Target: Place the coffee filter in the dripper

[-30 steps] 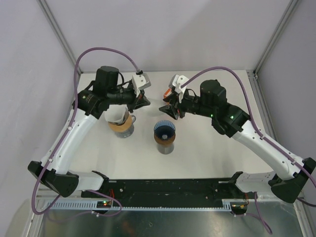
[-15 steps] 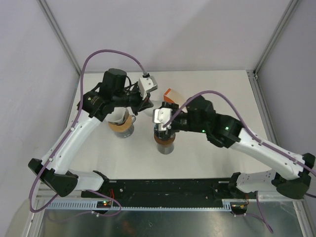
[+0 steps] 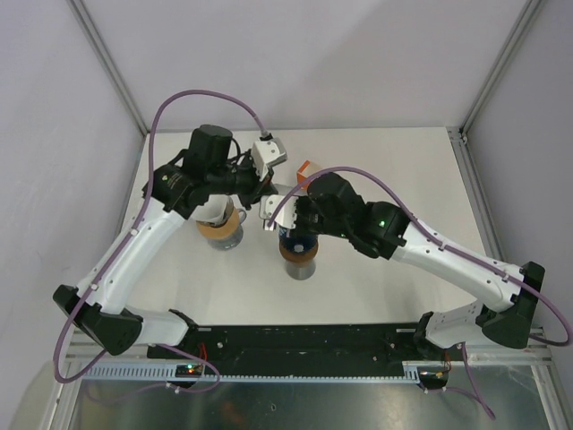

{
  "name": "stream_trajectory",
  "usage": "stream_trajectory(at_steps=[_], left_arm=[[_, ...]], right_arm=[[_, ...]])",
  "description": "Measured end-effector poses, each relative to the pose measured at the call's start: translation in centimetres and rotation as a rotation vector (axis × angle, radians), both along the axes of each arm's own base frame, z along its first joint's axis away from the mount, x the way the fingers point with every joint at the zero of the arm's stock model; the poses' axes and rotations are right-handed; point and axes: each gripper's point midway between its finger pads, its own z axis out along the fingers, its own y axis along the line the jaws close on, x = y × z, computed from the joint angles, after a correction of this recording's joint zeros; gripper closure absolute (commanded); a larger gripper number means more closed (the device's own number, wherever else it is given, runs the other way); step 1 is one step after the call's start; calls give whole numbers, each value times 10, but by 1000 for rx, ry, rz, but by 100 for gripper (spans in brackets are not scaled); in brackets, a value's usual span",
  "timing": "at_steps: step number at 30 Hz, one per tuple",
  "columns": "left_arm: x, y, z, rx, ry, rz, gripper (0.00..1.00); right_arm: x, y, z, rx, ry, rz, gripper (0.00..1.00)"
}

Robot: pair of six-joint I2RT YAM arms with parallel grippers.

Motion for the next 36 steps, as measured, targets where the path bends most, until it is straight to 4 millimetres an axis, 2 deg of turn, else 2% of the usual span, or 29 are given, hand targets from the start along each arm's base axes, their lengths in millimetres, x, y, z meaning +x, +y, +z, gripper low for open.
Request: stream_trajectory(at_steps=[5,11,20,22,25,28,32,36], left_arm=[[10,2,-6,21,28,60,100],[12,1,-4,15,48,98,100],[7,1,-7,14,81,106,100],[7,1,-6,14,80,106,96],[5,-1,-8,7,82,89,84],[2,-5,-12,-5,90,56,75],[-4,-7,-26,2,121,20,70],[-9,-7,-39,17,153,7,64]], right_arm=[[-8,2,-10,-30,31,23,99],[-27,14,-12,-13,76,118,100],[-34,18,-11,21,135,164,100],[-33,15,-10,36,171,162,100],[-34,11,-8,46,208,162,100],[-45,8,-13,30,264,183,100],[-54,4,-21,5,315,195,100],[-54,3,-27,-11,335,190,100]])
